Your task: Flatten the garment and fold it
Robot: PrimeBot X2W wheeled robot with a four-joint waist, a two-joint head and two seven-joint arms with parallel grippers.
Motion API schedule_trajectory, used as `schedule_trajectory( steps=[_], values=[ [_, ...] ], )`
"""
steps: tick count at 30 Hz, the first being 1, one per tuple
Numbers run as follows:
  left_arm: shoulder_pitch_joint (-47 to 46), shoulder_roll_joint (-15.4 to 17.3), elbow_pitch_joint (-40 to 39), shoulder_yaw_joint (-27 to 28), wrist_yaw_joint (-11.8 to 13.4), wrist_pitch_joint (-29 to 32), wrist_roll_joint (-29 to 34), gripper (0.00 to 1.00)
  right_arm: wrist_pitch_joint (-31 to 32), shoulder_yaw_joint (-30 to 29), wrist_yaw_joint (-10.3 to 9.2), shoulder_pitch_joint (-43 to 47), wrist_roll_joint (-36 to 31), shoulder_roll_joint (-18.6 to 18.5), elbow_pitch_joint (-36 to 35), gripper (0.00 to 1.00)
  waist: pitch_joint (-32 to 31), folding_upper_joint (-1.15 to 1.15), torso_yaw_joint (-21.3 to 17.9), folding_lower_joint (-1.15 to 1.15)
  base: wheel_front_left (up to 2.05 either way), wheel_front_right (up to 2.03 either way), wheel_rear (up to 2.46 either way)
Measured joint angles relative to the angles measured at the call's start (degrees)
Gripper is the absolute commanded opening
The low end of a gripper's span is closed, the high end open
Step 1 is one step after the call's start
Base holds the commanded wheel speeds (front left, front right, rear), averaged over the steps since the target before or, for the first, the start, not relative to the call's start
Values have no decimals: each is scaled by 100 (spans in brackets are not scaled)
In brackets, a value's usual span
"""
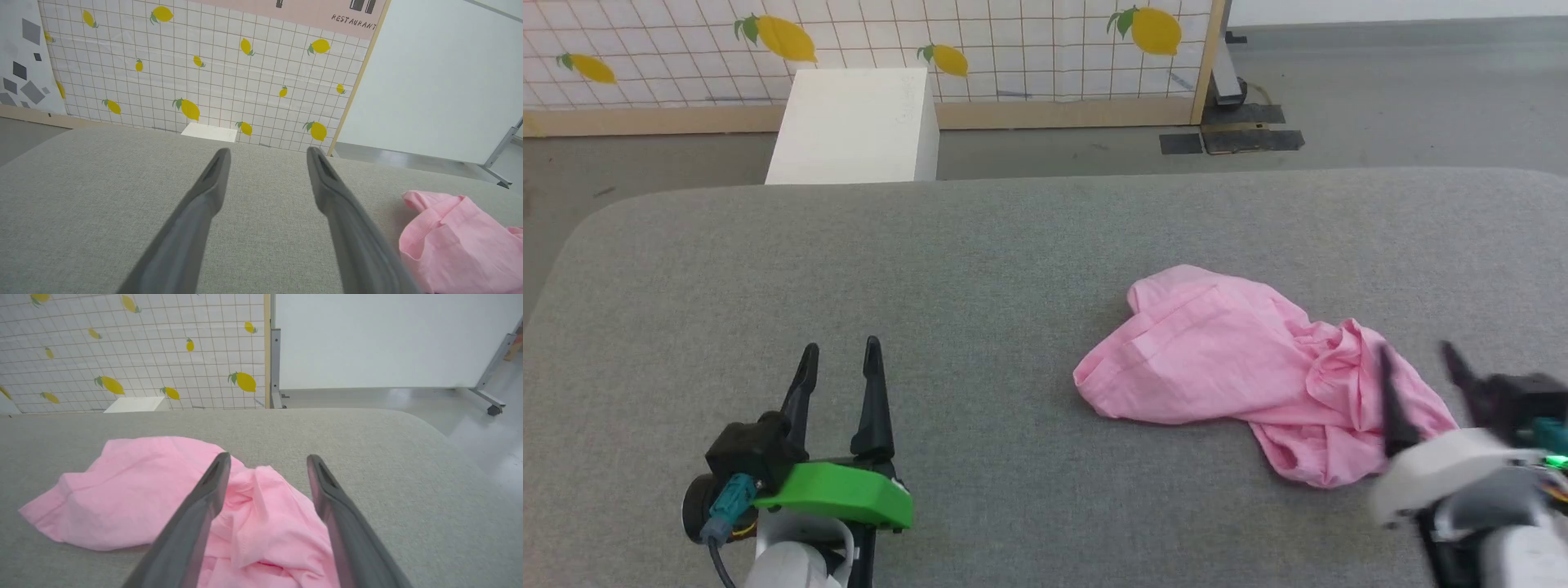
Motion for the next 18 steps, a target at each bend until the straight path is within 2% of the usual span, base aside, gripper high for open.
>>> schedule_trajectory(
  steps=[5, 10, 13, 18],
  values=[
    [-5, -1, 1, -4, -16, 0, 25, 100, 65, 1593, 0, -38, -245, 8, -42, 100, 34, 0, -21, 0, 0, 0, 0],
    [-58, -4, -22, -112, -21, 0, 12, 100, 435, 2798, 1, -822, -308, 24, 630, 100, 140, 0, 87, 0, 0, 0, 0],
    [-129, -5, -34, -200, -18, 0, -42, 100, 767, 3195, 1, -1334, -220, 31, 1217, 100, 240, 0, 203, 0, 0, 0, 0],
    [-306, -7, -104, -345, -9, 0, -114, 100, 1574, 3260, 1, -1968, -11, 25, 2176, 100, 468, 0, 447, 0, 0, 0, 0]
  ],
)
